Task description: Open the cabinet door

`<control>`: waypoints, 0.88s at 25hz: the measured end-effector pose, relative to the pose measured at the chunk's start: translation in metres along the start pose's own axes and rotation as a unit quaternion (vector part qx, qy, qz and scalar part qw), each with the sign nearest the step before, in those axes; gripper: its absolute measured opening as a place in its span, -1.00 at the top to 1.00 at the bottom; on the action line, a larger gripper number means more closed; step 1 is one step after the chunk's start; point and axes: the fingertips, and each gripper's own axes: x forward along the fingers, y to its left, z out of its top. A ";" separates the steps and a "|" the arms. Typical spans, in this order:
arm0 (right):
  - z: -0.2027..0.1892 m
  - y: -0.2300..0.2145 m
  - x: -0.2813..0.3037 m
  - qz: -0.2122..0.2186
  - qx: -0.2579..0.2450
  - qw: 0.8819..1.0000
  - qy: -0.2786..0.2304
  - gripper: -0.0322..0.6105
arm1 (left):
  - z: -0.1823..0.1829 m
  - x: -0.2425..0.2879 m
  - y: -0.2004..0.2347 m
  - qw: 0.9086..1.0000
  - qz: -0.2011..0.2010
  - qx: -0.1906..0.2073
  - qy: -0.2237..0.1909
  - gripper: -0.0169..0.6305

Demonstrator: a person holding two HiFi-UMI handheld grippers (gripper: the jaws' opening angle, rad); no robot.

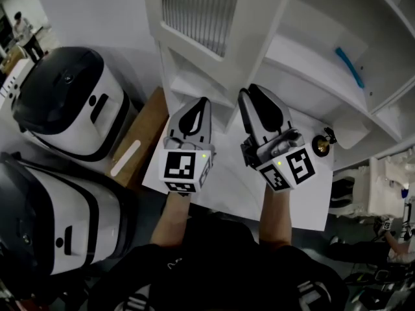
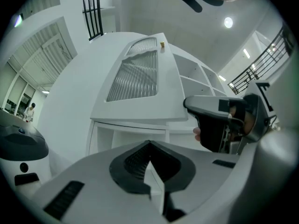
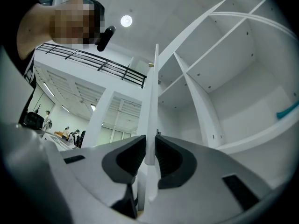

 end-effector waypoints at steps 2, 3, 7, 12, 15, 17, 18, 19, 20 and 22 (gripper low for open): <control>0.000 0.005 -0.001 -0.003 0.000 1.000 -0.001 0.66 | 0.000 -0.004 0.001 1.000 -0.005 0.001 0.000 0.91; 0.001 0.008 -0.001 -0.004 0.001 1.000 -0.003 0.66 | 0.000 -0.007 0.002 1.000 -0.007 0.002 0.001 0.91; 0.002 0.024 -0.001 0.001 0.003 1.000 -0.010 0.66 | 0.002 -0.019 0.010 1.000 -0.005 0.003 0.000 0.91; 0.003 0.045 -0.002 -0.001 0.011 1.000 -0.018 0.67 | 0.007 -0.035 0.021 1.000 -0.005 0.006 -0.008 0.91; 0.003 0.063 0.000 0.007 0.007 1.000 -0.019 0.68 | 0.006 -0.046 0.027 1.000 -0.007 0.001 -0.008 0.91; 0.003 0.074 0.001 0.012 0.004 1.000 -0.019 0.68 | 0.005 -0.052 0.030 1.000 -0.008 -0.004 -0.008 0.91; 0.004 0.079 0.001 0.014 0.004 1.000 -0.019 0.68 | 0.005 -0.055 0.031 1.000 -0.009 -0.006 -0.007 0.91; 0.004 0.084 0.002 0.017 0.004 1.000 -0.019 0.68 | 0.004 -0.059 0.032 1.000 -0.009 -0.007 -0.007 0.91; 0.004 0.089 0.003 0.020 0.003 1.000 -0.020 0.69 | 0.004 -0.062 0.034 1.000 -0.008 -0.008 -0.007 0.91; 0.004 0.101 0.005 0.028 0.003 0.999 -0.021 0.70 | 0.004 -0.068 0.040 1.000 -0.006 -0.012 -0.009 0.91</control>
